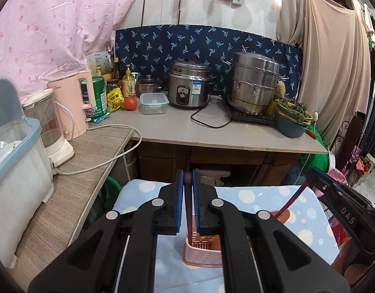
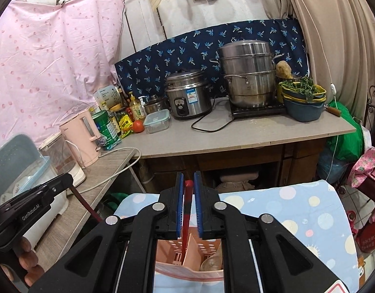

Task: Organize utensils
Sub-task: 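Carry both chopsticks up to the pink holder and insert them, then open both tools to drop the chopsticks into the holder, then withdraw both tools back to the remaining chopsticks, then grasp a green chopstick with the right tool while the left tool grasps a dark red one, then lift both held chopsticks and carry them up over the pink holder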

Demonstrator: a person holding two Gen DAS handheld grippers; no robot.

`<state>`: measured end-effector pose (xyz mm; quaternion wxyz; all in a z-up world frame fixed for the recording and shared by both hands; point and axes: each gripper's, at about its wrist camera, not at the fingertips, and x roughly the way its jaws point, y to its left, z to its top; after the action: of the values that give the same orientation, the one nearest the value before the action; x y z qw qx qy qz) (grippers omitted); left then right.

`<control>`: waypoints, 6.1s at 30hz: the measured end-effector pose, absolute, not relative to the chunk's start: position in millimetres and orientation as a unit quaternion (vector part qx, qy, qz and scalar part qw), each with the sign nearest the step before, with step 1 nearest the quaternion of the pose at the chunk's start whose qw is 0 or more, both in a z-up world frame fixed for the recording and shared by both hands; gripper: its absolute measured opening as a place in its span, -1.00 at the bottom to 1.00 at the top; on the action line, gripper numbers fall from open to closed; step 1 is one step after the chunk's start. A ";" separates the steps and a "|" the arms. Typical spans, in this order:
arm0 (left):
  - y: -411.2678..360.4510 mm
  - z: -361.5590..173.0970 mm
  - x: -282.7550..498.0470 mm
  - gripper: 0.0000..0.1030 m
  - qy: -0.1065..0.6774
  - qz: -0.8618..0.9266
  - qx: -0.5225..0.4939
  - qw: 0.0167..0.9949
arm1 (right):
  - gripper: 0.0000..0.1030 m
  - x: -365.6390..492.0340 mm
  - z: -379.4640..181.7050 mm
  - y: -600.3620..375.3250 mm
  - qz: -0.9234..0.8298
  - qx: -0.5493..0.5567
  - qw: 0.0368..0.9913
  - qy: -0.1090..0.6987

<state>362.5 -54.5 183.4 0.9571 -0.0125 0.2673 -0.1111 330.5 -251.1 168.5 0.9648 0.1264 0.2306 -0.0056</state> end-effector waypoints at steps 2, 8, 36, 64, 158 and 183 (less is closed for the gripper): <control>-53.3 183.4 360.8 -0.77 0.267 -0.112 -0.012 0.957 | -0.61 327.0 170.9 -250.9 -0.009 0.124 0.966 0.227; -48.0 190.2 349.7 -0.26 0.256 -0.106 -0.011 0.961 | -0.45 310.6 179.6 -253.9 -0.010 0.124 0.968 0.217; -29.9 173.9 210.1 0.14 0.278 -0.112 0.047 0.953 | -0.31 134.2 158.7 -239.6 0.001 0.123 0.959 0.257; -8.1 -20.5 82.1 0.23 0.447 -0.117 0.022 0.887 | -0.27 15.6 -29.9 -161.5 -0.001 0.122 0.910 0.397; -10.1 273.2 218.9 -0.87 0.226 -0.147 -0.054 0.961 | -0.87 128.9 254.5 -272.0 0.000 0.179 0.974 0.139; -72.3 259.2 330.4 -0.87 0.213 -0.139 -0.036 0.966 | -0.87 288.2 223.9 -261.9 0.001 0.175 0.970 0.168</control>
<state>330.4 -72.3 259.2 0.9663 -0.0358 0.2132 -0.1395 288.2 -261.9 223.9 0.9701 0.1751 0.1682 0.0013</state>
